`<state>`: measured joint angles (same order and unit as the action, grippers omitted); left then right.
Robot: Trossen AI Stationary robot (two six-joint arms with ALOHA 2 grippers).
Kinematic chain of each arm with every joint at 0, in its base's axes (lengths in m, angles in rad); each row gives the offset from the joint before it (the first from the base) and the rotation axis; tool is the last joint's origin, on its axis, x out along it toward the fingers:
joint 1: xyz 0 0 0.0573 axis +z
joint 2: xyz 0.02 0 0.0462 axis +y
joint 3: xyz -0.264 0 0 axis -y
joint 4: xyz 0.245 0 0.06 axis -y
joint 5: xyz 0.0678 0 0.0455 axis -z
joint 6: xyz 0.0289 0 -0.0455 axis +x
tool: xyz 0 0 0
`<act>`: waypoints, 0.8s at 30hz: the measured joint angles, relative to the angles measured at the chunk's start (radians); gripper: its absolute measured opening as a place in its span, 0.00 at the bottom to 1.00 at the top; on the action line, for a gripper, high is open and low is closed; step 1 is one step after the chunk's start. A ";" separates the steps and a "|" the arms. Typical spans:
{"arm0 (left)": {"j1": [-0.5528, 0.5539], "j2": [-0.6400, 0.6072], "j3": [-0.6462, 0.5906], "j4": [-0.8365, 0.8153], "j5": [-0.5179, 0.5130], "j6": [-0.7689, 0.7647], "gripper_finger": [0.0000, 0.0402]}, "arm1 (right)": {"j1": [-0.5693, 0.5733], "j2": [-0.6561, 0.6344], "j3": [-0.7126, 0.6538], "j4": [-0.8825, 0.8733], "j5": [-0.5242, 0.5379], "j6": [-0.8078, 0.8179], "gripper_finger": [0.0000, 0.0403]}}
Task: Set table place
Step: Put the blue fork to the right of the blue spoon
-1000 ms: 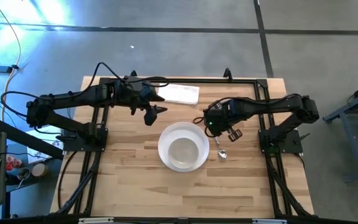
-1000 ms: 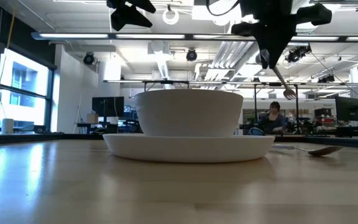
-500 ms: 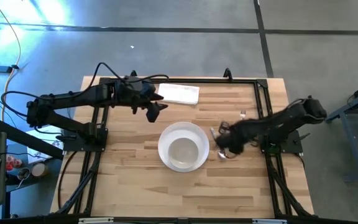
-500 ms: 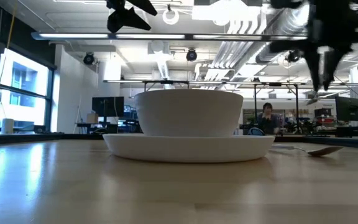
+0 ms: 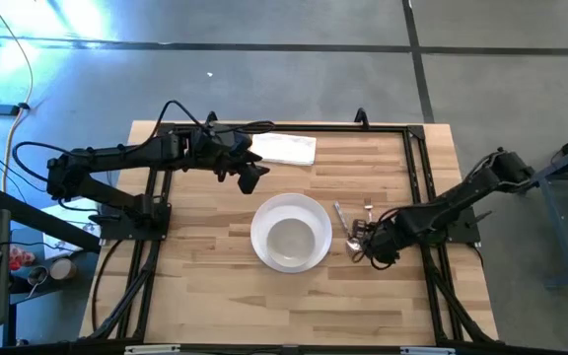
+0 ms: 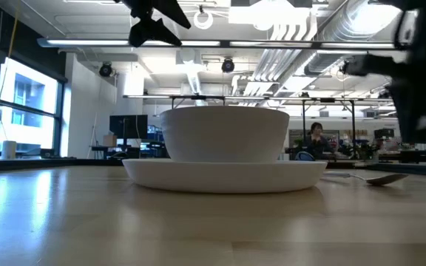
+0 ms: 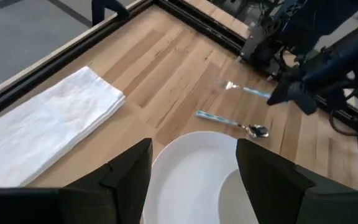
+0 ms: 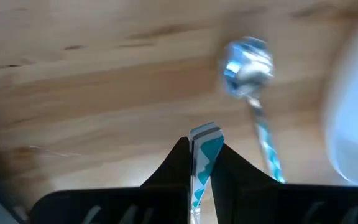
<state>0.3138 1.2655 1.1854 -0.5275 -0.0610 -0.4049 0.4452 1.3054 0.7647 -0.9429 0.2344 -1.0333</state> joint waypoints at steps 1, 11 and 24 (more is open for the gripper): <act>0.000 0.007 0.001 0.009 0.000 0.000 0.55 | 0.013 0.003 -0.018 0.013 -0.001 -0.011 0.01; 0.000 0.043 0.001 0.009 0.000 -0.010 0.55 | 0.075 0.017 -0.093 0.257 -0.105 0.047 0.01; 0.000 0.043 0.001 0.010 0.020 -0.003 0.55 | 0.074 0.181 -0.093 0.392 -0.132 0.093 0.01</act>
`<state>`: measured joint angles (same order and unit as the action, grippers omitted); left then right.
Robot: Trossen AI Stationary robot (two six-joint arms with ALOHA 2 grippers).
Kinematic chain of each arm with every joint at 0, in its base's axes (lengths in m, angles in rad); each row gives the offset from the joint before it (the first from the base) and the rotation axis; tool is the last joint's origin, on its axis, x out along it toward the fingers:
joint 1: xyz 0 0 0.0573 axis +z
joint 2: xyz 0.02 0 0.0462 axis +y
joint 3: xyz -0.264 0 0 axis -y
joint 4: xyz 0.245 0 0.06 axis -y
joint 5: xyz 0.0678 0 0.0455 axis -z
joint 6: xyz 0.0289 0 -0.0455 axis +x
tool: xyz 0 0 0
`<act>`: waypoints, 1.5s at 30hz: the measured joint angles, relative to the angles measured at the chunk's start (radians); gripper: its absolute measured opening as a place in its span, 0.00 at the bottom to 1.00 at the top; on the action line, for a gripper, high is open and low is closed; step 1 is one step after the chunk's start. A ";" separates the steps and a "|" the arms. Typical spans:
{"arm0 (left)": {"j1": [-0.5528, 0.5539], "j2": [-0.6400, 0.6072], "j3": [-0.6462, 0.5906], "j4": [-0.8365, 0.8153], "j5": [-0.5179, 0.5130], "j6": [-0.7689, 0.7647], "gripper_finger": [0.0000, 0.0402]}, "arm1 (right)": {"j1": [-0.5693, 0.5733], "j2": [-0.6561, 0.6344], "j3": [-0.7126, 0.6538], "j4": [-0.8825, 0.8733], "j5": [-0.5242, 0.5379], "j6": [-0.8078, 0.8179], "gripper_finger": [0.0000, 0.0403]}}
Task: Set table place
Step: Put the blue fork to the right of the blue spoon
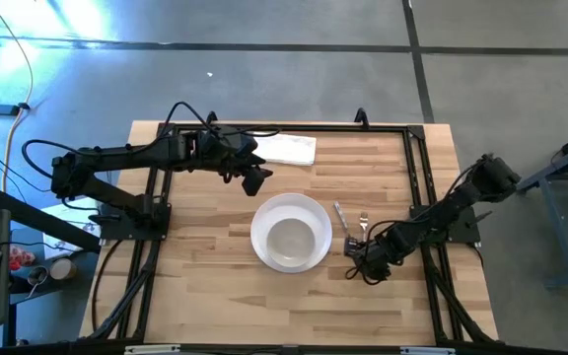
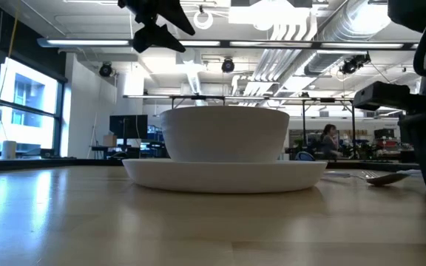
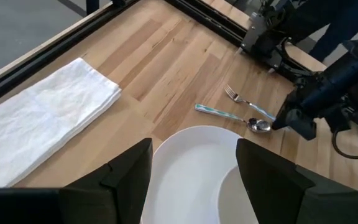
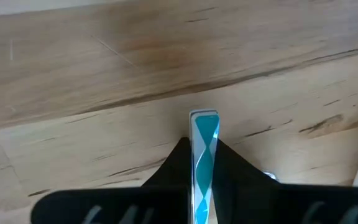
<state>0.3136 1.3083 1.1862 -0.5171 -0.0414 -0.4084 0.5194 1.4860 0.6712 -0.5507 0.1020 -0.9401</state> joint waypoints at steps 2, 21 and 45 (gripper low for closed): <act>0.000 0.000 0.000 0.000 0.007 0.000 0.55 | -0.002 0.000 0.000 0.001 -0.001 0.000 0.01; 0.000 0.000 0.000 0.000 0.007 0.011 0.55 | -0.003 0.003 -0.001 0.013 -0.039 0.091 0.01; 0.000 -0.001 0.000 0.001 0.003 0.010 0.55 | 0.007 -0.008 -0.056 0.076 -0.041 0.154 0.01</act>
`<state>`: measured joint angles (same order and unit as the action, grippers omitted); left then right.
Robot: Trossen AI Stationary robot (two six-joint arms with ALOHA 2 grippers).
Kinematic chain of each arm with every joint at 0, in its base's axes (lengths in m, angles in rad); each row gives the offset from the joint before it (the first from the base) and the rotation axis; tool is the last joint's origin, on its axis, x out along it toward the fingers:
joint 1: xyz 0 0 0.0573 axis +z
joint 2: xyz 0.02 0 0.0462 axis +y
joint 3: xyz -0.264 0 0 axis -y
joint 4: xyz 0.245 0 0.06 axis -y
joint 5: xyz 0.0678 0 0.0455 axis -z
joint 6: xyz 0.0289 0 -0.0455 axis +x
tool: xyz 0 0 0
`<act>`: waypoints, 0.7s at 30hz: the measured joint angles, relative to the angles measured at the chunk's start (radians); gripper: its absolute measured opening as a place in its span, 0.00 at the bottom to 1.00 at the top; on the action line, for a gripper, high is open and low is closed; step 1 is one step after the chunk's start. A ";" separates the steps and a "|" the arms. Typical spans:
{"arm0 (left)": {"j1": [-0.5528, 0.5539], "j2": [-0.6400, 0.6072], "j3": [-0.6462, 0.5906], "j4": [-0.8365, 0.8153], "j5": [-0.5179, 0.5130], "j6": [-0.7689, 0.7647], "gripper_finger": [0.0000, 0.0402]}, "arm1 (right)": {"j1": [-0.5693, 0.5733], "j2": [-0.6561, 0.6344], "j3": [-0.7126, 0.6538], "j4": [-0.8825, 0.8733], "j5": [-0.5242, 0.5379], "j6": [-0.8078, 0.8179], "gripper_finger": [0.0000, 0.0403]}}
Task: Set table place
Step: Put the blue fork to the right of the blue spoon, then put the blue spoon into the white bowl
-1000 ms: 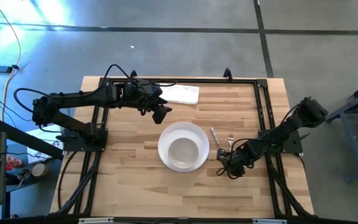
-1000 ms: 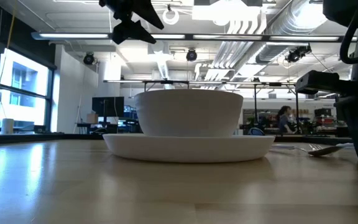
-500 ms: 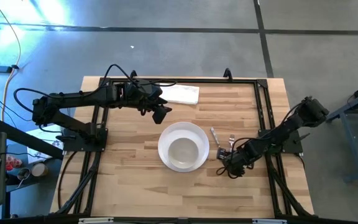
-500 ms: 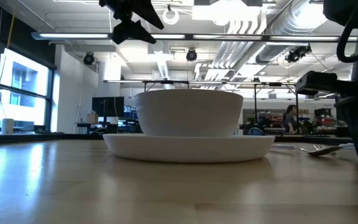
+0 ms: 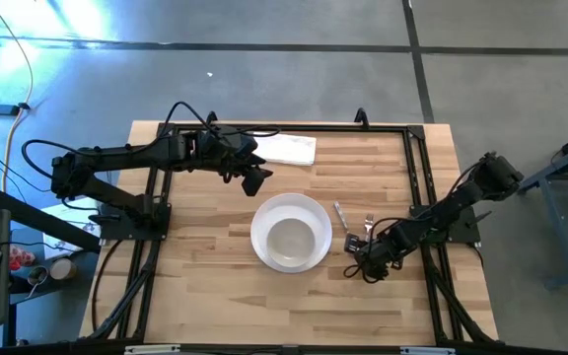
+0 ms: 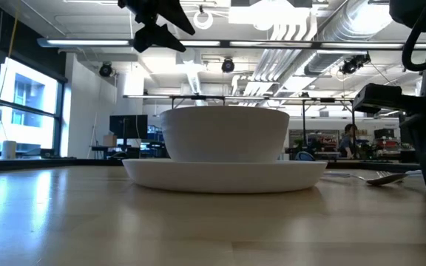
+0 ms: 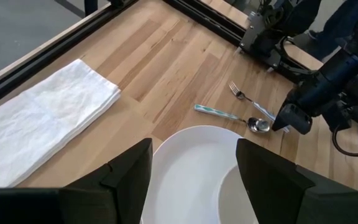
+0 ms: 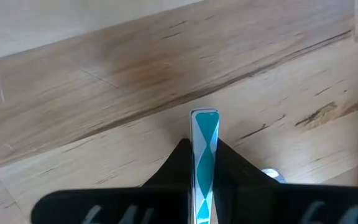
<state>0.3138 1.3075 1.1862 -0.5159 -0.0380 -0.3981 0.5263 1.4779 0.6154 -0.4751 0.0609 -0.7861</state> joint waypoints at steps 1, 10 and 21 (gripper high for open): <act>0.000 0.000 0.000 0.000 0.000 0.000 0.55 | -0.001 0.000 0.000 0.000 -0.001 -0.002 0.02; 0.000 0.000 0.000 0.000 -0.008 -0.001 0.55 | -0.003 0.000 -0.001 0.005 -0.004 -0.022 0.20; 0.000 0.000 0.000 0.001 -0.007 -0.003 0.55 | 0.000 -0.159 0.070 -0.032 0.002 0.171 0.22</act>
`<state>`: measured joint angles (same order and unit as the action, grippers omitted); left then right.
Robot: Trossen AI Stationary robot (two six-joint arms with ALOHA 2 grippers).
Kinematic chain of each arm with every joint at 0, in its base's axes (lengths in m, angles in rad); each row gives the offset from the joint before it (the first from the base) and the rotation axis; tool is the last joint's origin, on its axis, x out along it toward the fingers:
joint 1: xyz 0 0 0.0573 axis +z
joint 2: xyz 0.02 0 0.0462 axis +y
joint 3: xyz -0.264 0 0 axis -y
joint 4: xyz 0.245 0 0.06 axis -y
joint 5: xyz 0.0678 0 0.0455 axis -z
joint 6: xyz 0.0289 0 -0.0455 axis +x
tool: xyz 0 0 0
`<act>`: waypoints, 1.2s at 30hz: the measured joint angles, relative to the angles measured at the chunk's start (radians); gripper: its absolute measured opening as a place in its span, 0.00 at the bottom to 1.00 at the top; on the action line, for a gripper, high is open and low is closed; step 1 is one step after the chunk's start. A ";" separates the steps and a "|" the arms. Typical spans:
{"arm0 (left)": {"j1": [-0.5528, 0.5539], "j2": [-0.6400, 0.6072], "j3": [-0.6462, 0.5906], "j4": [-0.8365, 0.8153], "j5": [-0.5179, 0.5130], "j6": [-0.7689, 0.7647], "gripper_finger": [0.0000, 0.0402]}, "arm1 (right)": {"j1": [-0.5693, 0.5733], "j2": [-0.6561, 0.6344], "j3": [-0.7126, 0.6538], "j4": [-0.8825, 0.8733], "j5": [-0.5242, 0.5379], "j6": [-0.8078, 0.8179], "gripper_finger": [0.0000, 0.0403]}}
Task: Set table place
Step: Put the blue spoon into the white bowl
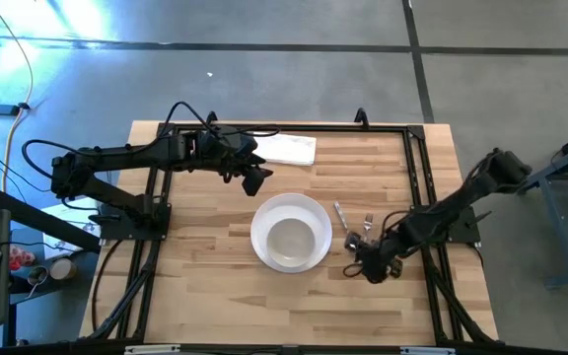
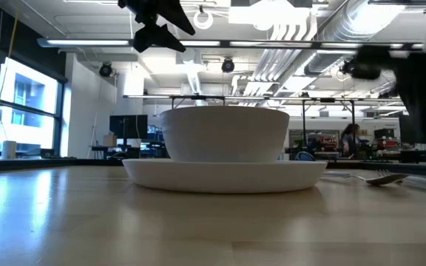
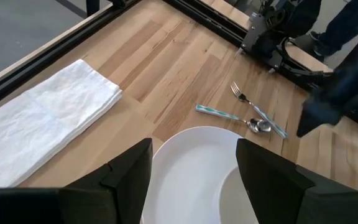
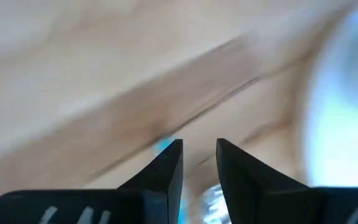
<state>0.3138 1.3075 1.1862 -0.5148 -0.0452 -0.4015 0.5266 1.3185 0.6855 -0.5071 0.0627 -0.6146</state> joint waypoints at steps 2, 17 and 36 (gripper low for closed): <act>0.000 0.000 0.000 0.004 0.000 0.000 0.55 | -0.003 -0.054 0.022 -0.035 0.034 0.103 0.22; 0.000 0.000 0.000 0.004 0.000 0.003 0.55 | -0.286 -0.068 0.045 -0.150 0.157 0.538 0.22; 0.000 0.000 0.000 -0.004 -0.001 0.023 0.55 | -0.363 0.116 0.046 -0.052 0.116 1.393 0.22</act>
<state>0.3138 1.3075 1.1865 -0.5189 -0.0465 -0.3782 0.1639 1.4349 0.7319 -0.5592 0.1784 0.7784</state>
